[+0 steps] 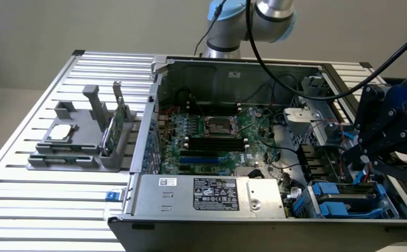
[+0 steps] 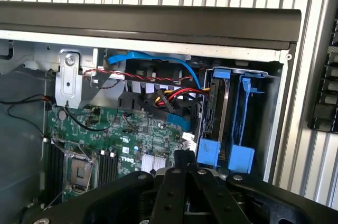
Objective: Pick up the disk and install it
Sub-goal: 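Insert the first disk wire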
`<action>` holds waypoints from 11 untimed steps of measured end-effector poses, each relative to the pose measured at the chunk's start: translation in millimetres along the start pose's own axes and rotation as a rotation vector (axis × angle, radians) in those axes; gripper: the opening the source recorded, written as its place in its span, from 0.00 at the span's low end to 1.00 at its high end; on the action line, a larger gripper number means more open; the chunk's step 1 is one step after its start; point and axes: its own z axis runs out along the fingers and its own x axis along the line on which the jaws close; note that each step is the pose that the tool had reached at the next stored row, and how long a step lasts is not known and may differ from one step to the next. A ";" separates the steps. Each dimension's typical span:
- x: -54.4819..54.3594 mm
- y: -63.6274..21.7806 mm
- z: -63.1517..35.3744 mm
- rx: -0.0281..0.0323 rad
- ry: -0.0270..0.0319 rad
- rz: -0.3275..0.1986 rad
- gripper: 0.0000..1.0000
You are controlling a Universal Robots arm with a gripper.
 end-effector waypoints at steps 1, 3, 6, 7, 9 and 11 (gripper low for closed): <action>0.0 0.0 0.0 0.0000 0.0001 0.000 0.11; 0.0 0.0 0.0 0.0000 0.0000 0.000 0.11; 0.0 0.0 0.0 0.0000 0.0001 0.000 0.11; 0.0 0.0 0.0 0.0000 0.0000 0.000 0.11; 0.0 0.0 0.0 0.0000 0.0001 0.000 0.18; 2.8 0.3 0.6 0.0001 -0.0007 0.000 0.24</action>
